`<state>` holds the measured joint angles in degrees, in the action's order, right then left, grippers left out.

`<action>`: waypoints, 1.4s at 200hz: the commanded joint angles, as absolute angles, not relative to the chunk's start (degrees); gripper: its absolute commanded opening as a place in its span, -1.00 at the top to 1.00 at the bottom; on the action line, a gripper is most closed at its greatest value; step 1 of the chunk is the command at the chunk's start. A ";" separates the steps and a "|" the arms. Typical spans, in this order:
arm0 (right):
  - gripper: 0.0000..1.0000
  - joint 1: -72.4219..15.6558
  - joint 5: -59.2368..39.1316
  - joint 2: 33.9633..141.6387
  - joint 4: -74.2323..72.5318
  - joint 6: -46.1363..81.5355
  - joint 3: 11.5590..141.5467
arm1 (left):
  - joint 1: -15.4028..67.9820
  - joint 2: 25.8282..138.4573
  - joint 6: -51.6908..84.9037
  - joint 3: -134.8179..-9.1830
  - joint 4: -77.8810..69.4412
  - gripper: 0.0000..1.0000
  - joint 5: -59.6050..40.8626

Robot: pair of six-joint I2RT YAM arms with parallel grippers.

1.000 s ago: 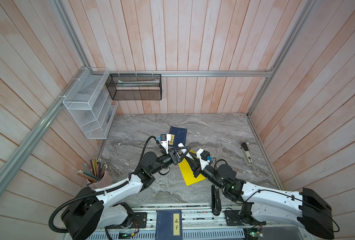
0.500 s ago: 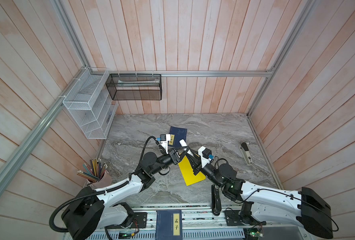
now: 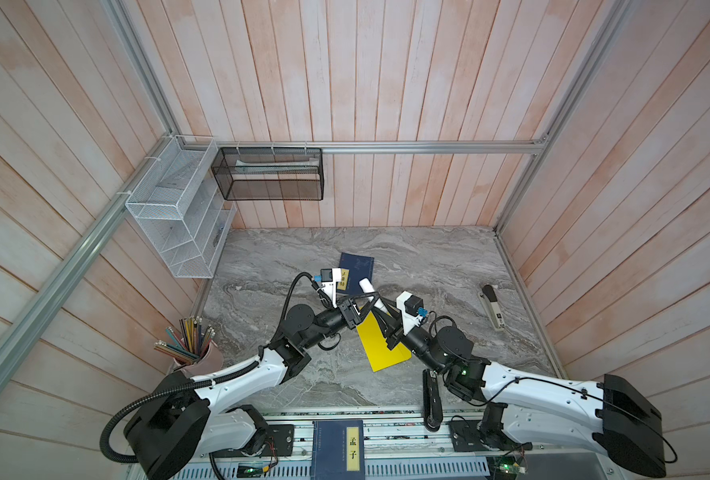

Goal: Place the letter into the envelope and seal it

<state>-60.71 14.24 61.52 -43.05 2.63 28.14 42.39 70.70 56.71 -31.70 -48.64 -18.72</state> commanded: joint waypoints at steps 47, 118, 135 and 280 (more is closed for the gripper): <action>-0.16 -60.38 17.60 54.75 -36.38 1.98 26.29 | 42.36 66.68 49.62 -34.47 -35.64 1.00 -13.19; -0.04 -51.43 20.06 44.75 -17.68 9.93 27.39 | 44.37 65.70 43.13 -43.90 -6.36 1.00 -3.64; 0.03 -46.77 19.53 43.86 -10.96 14.86 29.60 | 44.41 67.20 45.68 -43.84 -4.64 1.00 -4.66; 0.61 -24.20 -5.50 65.40 9.99 37.04 42.10 | 44.82 82.82 62.92 -36.25 -20.22 1.00 -12.36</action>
